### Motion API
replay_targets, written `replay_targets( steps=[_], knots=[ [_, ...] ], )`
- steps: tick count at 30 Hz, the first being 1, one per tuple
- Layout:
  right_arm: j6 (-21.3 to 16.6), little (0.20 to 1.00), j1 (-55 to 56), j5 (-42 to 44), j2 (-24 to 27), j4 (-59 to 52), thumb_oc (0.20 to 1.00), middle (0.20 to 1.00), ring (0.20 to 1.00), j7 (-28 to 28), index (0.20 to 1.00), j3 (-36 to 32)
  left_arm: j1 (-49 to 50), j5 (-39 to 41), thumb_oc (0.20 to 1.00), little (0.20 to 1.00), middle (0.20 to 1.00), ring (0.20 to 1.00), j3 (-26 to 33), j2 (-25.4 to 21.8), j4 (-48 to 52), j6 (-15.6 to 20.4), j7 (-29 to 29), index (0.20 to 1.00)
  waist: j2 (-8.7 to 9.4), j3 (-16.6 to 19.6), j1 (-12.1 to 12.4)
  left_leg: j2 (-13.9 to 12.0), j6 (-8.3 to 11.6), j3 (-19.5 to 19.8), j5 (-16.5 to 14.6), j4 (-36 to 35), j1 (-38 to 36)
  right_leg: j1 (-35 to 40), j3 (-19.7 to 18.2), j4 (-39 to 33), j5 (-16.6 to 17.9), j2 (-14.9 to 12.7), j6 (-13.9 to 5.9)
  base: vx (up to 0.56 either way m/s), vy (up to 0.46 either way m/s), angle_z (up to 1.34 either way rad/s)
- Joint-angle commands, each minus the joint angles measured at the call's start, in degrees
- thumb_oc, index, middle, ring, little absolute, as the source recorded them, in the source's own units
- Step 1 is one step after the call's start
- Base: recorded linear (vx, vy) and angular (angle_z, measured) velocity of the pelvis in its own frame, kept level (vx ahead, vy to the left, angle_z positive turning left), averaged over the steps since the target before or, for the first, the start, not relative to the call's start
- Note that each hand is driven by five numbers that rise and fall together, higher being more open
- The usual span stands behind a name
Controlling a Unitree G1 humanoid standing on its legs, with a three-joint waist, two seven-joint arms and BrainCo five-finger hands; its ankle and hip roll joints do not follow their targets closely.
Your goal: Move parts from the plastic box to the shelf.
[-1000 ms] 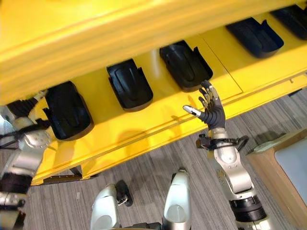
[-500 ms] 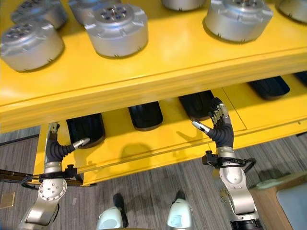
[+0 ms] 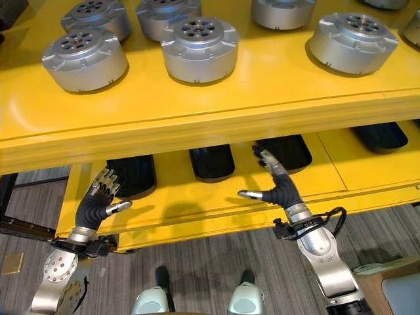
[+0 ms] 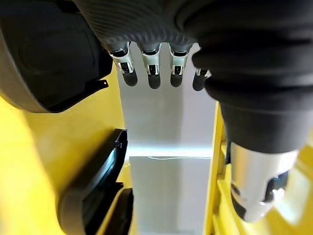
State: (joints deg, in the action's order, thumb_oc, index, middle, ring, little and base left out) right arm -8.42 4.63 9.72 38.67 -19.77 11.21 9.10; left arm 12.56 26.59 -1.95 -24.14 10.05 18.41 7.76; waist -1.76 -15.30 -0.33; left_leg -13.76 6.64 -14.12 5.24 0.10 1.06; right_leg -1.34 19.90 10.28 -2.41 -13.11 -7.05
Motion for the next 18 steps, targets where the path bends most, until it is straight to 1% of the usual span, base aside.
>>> replay_targets(
  steps=[1,2,5,7,9,11,12,13,14,15,16,17,18],
  knots=[
    [-2.45,1.000,-5.39,-0.46,-1.27,-3.12,1.000,1.000,1.000,9.83,1.000,0.38,-2.79,2.17,1.000,1.000,1.000,1.000,3.54,-4.85,6.54,5.87,1.92,1.000,3.32,-0.69,1.08,-2.66,1.62,-5.79,-0.66,2.44,-3.58,2.65,0.56,0.69,0.19,-2.16,-2.47,-0.03,-0.061,0.12],
    [-2.11,1.000,-6.04,0.11,-0.66,-3.20,1.000,1.000,1.000,11.84,1.000,1.39,-3.12,1.97,1.000,1.000,1.000,1.000,3.71,-5.02,6.60,6.26,1.25,1.000,3.48,-0.66,1.39,-2.68,1.64,-5.72,-0.55,2.34,-3.66,2.87,0.82,0.71,0.19,-2.18,-2.51,0.00,-0.061,0.11],
    [-0.72,1.000,-7.83,1.51,0.61,-3.57,1.000,1.000,1.000,15.54,1.000,4.25,-3.68,2.84,1.000,1.000,1.000,1.000,4.73,-5.14,6.86,6.36,-0.74,1.000,4.00,-0.25,2.44,-2.88,1.81,-5.82,0.18,1.28,-4.33,3.82,1.72,0.16,0.30,-2.08,-2.63,0.04,-0.078,0.17],
    [-0.05,1.000,-9.48,2.20,0.76,-3.63,1.000,1.000,1.000,16.53,1.000,6.48,-3.72,1.58,1.000,1.000,1.000,1.000,5.66,-5.14,7.59,6.46,-1.49,1.000,4.62,0.00,3.55,-3.35,2.18,-5.74,0.93,0.48,-4.52,4.43,2.46,-0.30,0.30,-1.71,-2.50,0.08,-0.149,0.17],
    [0.37,1.000,-11.35,3.14,0.68,-3.44,1.000,1.000,1.000,18.38,1.000,8.85,-3.76,2.42,1.000,1.000,1.000,1.000,6.68,-5.26,8.40,5.38,-2.42,1.000,5.28,0.06,4.80,-4.23,2.96,-5.59,2.08,-0.66,-4.51,4.83,3.58,-0.22,-0.19,-1.20,-2.16,0.08,-0.189,0.24],
    [0.57,1.000,-12.07,3.01,0.56,-3.38,1.000,1.000,1.000,18.74,1.000,9.87,-3.69,2.32,1.000,1.000,1.000,1.000,7.01,-5.14,8.49,4.98,-2.40,1.000,5.39,0.09,5.28,-4.56,3.25,-5.44,2.66,-1.29,-4.52,5.05,3.92,-0.25,-0.44,-0.94,-1.98,0.07,-0.128,0.23],
    [1.73,1.000,-13.67,3.08,-0.07,-3.16,1.000,1.000,1.000,18.86,1.000,11.95,-3.31,0.79,1.000,1.000,1.000,1.000,7.55,-5.02,8.51,4.50,-1.79,1.000,5.58,0.12,6.22,-5.51,4.03,-5.46,4.17,-2.70,-4.48,5.32,4.61,-0.22,-0.87,-0.44,-1.58,0.07,-0.138,0.22],
    [2.14,1.000,-14.32,2.59,-0.37,-3.11,1.000,1.000,1.000,18.42,1.000,13.04,-3.03,0.07,1.000,1.000,1.000,1.000,7.66,-4.97,8.49,4.25,-1.24,1.000,5.65,0.17,6.56,-6.31,4.62,-6.11,5.37,-3.65,-4.49,5.56,5.29,-0.29,-0.97,-0.30,-1.39,0.11,-0.155,0.19],
    [2.44,1.000,-14.45,1.77,-0.59,-3.12,1.000,1.000,1.000,16.85,1.000,13.84,-2.94,0.34,1.000,1.000,1.000,1.000,7.43,-4.90,8.39,4.04,-0.05,1.000,5.74,0.30,6.65,-6.87,5.63,-6.94,5.80,-4.39,-4.91,6.07,5.74,-0.11,-1.68,-0.44,-1.78,0.05,-0.082,0.36],
    [3.14,1.000,-14.51,1.50,-0.71,-3.16,1.000,1.000,1.000,15.41,1.000,14.32,-3.07,1.27,1.000,1.000,1.000,1.000,6.91,-4.64,8.14,4.03,1.54,1.000,5.72,0.32,6.43,-7.35,5.84,-8.81,6.47,-4.38,-4.85,6.26,6.90,-0.20,-1.55,-0.40,-1.64,0.02,-0.041,0.58],
    [3.43,1.000,-14.52,1.62,-0.70,-3.20,1.000,1.000,1.000,15.14,1.000,14.42,-3.14,1.65,1.000,1.000,1.000,1.000,6.75,-4.55,8.02,4.06,1.95,1.000,5.68,0.35,6.33,-7.46,5.88,-9.29,6.63,-4.36,-4.82,6.32,7.21,-0.29,-1.47,-0.35,-1.60,-0.09,0.048,0.81],
    [4.40,1.000,-14.38,2.70,-0.88,-3.04,1.000,1.000,1.000,14.08,1.000,13.68,-4.38,3.16,1.000,1.000,1.000,1.000,5.39,-4.26,7.12,4.14,4.51,1.000,5.55,0.40,5.82,-7.04,5.10,-10.51,5.32,-1.11,-3.96,6.23,7.97,-0.18,-1.34,-0.22,-1.21,-0.19,0.204,1.31],
    [3.12,1.000,-16.36,4.54,-0.64,-1.40,1.000,1.000,1.000,15.40,1.000,13.34,-5.22,2.86,1.000,1.000,1.000,1.000,4.58,-4.47,7.05,3.85,6.26,1.000,5.87,-0.25,6.48,-3.64,2.53,-4.32,-0.81,6.42,-1.64,5.12,4.48,0.64,-1.50,-0.57,-0.84,-0.22,0.288,1.24]
  ],
)
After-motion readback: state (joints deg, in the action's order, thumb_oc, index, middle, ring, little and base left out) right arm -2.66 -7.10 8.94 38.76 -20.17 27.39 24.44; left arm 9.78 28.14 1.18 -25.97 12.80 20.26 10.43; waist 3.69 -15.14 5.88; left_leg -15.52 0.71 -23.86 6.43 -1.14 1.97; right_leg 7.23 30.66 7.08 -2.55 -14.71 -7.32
